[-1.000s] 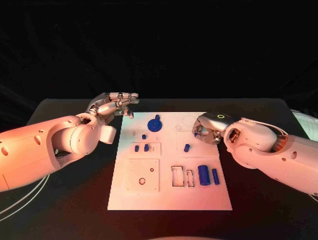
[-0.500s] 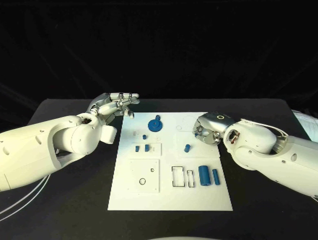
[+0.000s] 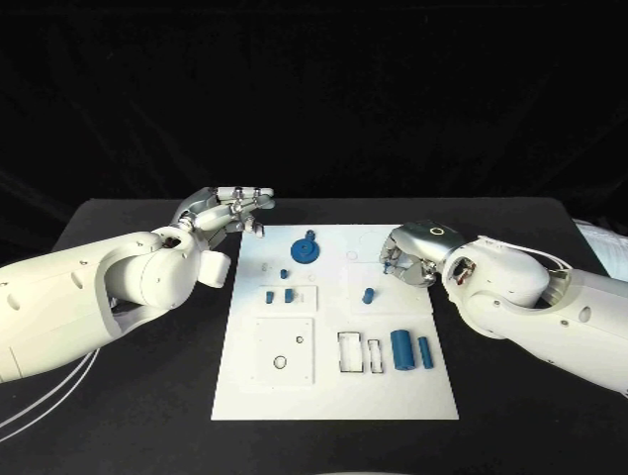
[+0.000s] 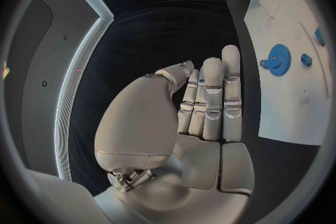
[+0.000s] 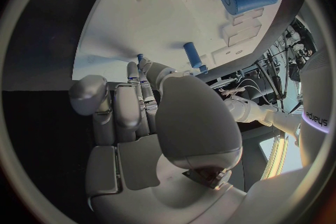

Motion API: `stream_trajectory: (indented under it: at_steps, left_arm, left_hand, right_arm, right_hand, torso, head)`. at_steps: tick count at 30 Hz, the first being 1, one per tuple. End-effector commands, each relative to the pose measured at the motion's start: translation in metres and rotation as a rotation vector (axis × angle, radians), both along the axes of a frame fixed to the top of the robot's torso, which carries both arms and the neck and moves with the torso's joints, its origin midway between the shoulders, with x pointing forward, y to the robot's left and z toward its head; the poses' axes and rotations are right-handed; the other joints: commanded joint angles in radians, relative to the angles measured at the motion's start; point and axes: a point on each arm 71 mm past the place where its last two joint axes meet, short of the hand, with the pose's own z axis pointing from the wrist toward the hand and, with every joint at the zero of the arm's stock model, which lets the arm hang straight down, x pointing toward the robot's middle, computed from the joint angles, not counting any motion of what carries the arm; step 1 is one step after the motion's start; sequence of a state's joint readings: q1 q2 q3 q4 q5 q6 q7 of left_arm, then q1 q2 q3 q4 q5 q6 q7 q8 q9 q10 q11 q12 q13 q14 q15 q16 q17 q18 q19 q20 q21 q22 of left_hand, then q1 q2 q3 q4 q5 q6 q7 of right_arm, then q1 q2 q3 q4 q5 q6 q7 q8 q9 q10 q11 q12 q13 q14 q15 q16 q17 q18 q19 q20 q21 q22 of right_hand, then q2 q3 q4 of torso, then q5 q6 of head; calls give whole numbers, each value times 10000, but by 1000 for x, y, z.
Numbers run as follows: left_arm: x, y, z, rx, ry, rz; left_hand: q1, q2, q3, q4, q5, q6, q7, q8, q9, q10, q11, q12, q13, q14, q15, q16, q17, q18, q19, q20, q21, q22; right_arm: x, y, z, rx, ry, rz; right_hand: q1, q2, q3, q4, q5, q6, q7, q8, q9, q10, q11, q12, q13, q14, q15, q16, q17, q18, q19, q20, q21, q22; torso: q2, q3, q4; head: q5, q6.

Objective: Assemble the parts on the task board

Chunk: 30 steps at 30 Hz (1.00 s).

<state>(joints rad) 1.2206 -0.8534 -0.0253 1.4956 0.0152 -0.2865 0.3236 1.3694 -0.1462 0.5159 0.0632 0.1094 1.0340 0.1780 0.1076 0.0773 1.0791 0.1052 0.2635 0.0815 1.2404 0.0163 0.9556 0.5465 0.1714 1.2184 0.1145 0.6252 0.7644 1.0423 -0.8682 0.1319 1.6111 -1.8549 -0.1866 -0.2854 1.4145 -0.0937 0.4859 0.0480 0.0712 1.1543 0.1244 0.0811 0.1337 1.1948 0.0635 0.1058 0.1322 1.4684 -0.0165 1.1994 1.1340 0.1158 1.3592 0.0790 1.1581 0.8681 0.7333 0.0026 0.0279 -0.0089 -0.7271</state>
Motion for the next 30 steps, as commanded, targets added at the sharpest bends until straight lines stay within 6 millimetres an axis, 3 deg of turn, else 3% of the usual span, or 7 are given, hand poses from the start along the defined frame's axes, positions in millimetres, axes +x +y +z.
stream_trajectory:
  at_steps: [1, 10, 13, 20, 24, 28, 30]
  left_arm:
    - [1, 0, 0, -46, 41, -6]
    - [3, 3, -1, -5, 66, 79]
    - [3, 4, -2, 4, 71, 103]
    - [3, 2, -3, -13, 89, 62]
    - [3, 0, -4, -30, 101, 14]
    - [3, -1, -5, -41, 116, -16]
    - [3, -2, -5, -47, 123, -32]
  left_hand:
    - [8, 22, -78, 1, -19, -54, 24, 47, -13, -64, 8, 68, 6, -86, 6, -62, -15, 115, -47, 9, -50, -16]
    - [3, 23, -92, 2, -18, -68, 31, 45, -19, -83, 15, 69, 3, -92, 11, -63, -23, 113, -46, 11, -62, -24]
    - [3, 23, -92, 2, -18, -68, 31, 45, -19, -83, 15, 69, 3, -92, 11, -63, -23, 113, -46, 11, -62, -24]
    - [4, 24, -101, -1, -18, -77, 34, 45, -23, -94, 17, 71, 1, -96, 14, -63, -28, 113, -45, 13, -70, -30]
    - [4, 24, -101, -1, -18, -77, 34, 45, -23, -94, 17, 71, 1, -96, 14, -63, -28, 113, -45, 13, -70, -30]
    - [4, 24, -101, -1, -18, -77, 34, 45, -23, -94, 17, 71, 1, -96, 14, -63, -28, 113, -45, 13, -70, -30]
    - [5, 25, -107, -4, -18, -83, 36, 44, -26, -101, 20, 73, 0, -98, 16, -63, -32, 112, -45, 14, -76, -34]
  right_arm:
    - [-1, 1, 7, 145, -346, 33]
    - [-13, 10, 19, 693, -605, 420]
    - [-20, 18, 22, 992, -610, 670]
    - [-38, 49, 26, 1508, -388, 1481]
    - [-46, 66, 25, 1716, -265, 1931]
    - [-55, 85, 22, 1912, -48, 2405]
    - [-61, 96, 17, 1991, 149, 2676]
  right_hand:
    - [-112, 29, 69, -11, -37, 77, 9, 31, -8, 60, -6, -55, -13, 348, -62, 49, 21, 79, 70, 28, 64, 18]
    - [-122, 29, 76, -9, -40, 84, 7, 31, -5, 71, -8, -61, -21, 350, -64, 53, 23, 76, 77, 25, 75, 36]
    - [-126, 29, 78, -9, -41, 87, 6, 31, -3, 75, -8, -64, -24, 351, -65, 58, 27, 75, 79, 24, 79, 41]
    - [-158, 27, 88, 2, -39, 90, 11, 24, 1, 86, -5, -85, -45, 356, -66, 71, 33, 76, 84, 17, 81, 40]
    - [-168, 28, 93, 4, -35, 85, 13, 18, 2, 86, -4, -96, -54, 357, -66, 71, 31, 78, 82, 15, 75, 28]
    - [-169, 35, 112, -3, -15, 75, 16, 6, 3, 87, -4, -115, -70, 360, -67, 81, 37, 79, 83, 11, 75, 25]
    - [-168, 38, 123, -11, -2, 69, 19, -1, 3, 87, -2, -127, -80, 360, -68, 83, 35, 78, 84, 8, 77, 27]
  torso:
    - [10, 15, -22]
    - [13, 15, -4]
    - [21, 22, -11]
    - [-3, -10, 16]
    - [5, -2, 26]
    - [10, -9, 37]
    - [8, -17, 14]
  head:
    - [19, 14]
    - [73, -30]
    - [113, -24]
    - [276, -50]
    - [436, -67]
    - [682, -93]
    - [889, -150]
